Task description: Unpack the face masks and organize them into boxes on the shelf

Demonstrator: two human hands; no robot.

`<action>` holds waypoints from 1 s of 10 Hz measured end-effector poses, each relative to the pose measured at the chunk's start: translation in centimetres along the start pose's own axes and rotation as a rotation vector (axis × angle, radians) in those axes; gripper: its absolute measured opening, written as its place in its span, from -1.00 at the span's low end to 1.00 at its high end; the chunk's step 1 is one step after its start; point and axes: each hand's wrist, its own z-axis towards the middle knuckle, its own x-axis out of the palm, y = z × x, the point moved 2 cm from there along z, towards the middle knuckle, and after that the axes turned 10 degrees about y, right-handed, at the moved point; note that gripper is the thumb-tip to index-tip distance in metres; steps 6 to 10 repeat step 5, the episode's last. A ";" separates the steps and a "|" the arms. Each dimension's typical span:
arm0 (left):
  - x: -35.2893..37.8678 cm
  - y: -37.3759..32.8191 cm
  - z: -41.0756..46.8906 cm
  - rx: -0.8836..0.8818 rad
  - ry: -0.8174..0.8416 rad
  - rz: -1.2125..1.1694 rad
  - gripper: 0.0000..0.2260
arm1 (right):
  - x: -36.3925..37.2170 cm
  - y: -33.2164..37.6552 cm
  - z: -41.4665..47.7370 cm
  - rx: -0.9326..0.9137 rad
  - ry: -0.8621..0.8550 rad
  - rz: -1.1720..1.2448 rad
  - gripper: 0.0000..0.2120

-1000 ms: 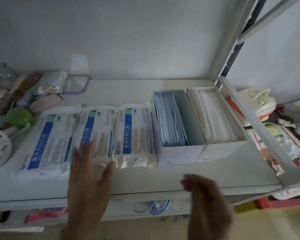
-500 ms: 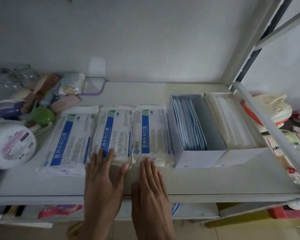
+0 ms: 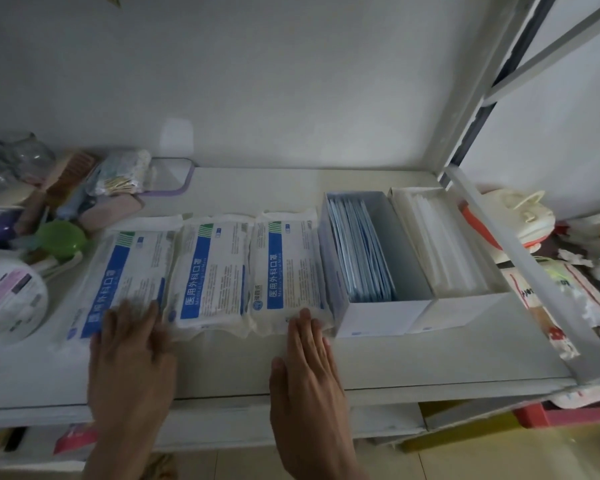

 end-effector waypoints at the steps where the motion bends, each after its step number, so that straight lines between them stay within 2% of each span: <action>1: 0.3 0.8 0.6 0.036 0.017 -0.040 -0.67 | 0.3 0.0 0.2 0.003 -0.015 0.011 -0.34; 4: -0.7 -0.1 0.7 -0.031 0.022 -0.331 -0.67 | -0.3 0.3 0.1 -0.017 0.015 0.081 -0.44; 5: -3.4 -1.8 -1.3 0.053 -0.135 -0.461 -0.65 | -2.4 1.3 -1.6 -0.027 -0.054 0.256 -0.49; 10: -3.4 -1.8 -1.3 0.053 -0.135 -0.461 -0.65 | -2.4 1.3 -1.6 -0.027 -0.054 0.256 -0.49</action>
